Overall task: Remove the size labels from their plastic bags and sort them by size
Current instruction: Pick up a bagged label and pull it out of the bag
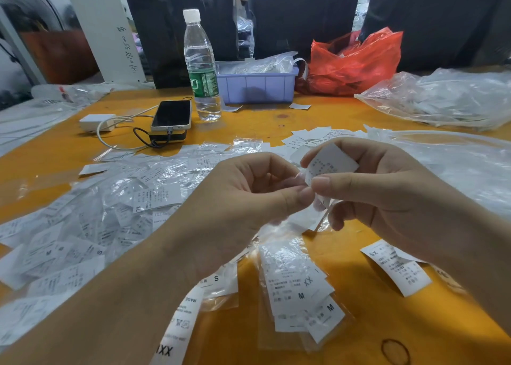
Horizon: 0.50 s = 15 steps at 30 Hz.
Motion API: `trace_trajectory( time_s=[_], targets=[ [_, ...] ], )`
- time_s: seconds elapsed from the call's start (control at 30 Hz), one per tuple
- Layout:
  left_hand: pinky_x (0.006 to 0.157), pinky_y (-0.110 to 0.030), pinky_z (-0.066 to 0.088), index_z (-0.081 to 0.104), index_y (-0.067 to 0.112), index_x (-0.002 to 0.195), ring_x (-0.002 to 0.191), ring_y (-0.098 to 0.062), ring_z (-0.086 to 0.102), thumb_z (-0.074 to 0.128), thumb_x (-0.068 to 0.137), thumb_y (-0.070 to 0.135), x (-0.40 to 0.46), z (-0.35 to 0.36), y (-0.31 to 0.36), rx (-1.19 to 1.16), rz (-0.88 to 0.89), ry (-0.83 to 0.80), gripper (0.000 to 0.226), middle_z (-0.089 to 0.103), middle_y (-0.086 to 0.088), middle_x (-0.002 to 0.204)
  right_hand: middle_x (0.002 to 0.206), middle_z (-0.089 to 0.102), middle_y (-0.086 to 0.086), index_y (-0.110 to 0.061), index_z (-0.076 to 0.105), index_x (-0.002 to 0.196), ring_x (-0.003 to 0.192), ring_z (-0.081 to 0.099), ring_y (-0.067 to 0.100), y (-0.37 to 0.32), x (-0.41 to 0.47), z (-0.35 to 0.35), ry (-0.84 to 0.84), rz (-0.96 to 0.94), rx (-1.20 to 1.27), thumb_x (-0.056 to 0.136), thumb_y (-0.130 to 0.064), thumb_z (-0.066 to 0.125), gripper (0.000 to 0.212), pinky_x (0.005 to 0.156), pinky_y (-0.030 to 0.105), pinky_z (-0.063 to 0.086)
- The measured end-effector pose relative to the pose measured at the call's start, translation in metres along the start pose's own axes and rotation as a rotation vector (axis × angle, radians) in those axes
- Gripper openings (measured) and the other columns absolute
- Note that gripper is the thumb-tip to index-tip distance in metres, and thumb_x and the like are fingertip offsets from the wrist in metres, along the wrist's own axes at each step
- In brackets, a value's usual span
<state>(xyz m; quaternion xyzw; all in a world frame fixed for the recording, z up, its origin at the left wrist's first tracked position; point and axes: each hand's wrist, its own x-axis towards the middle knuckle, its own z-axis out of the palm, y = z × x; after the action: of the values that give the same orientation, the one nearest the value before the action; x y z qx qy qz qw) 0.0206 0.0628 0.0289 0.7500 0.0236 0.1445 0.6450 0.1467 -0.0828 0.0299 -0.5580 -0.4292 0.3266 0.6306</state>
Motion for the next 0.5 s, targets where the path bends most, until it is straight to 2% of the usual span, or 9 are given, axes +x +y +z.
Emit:
trace_trajectory(
  time_s=[0.13,0.3,0.5],
  targets=[
    [0.057,-0.018,0.051,0.072,0.026,0.073,0.062,-0.005,0.061,0.078,0.066,0.025,0.0004,0.0000,0.0002,0.001,0.001,0.002,0.009,0.067,0.008,0.068,0.074,0.064,0.009,-0.012,0.072,0.084,0.058,0.060,0.018,-0.0002,0.0010,-0.0011,-0.028,0.039,0.073,0.062,-0.016,0.078,0.023,0.046,0.025,0.048],
    [0.056,-0.017,0.050,0.071,0.025,0.071,0.060,-0.006,0.059,0.080,0.059,0.037,-0.0002,0.0003,0.0003,0.014,-0.001,0.012,0.019,0.064,0.008,0.065,0.070,0.064,0.011,-0.014,0.072,0.075,0.053,0.055,0.016,-0.0003,0.0014,-0.0030,0.112,0.006,0.099,0.063,-0.009,0.076,0.014,0.043,0.023,0.045],
    [0.057,-0.019,0.050,0.070,0.025,0.070,0.061,-0.008,0.057,0.082,0.060,0.033,0.0008,0.0001,-0.0010,0.008,-0.014,0.001,0.018,0.063,0.007,0.066,0.068,0.064,0.012,-0.017,0.071,0.071,0.054,0.054,0.021,-0.0059,0.0005,-0.0052,0.108,-0.053,-0.035,0.060,-0.007,0.077,0.016,0.047,0.027,0.045]
  ],
)
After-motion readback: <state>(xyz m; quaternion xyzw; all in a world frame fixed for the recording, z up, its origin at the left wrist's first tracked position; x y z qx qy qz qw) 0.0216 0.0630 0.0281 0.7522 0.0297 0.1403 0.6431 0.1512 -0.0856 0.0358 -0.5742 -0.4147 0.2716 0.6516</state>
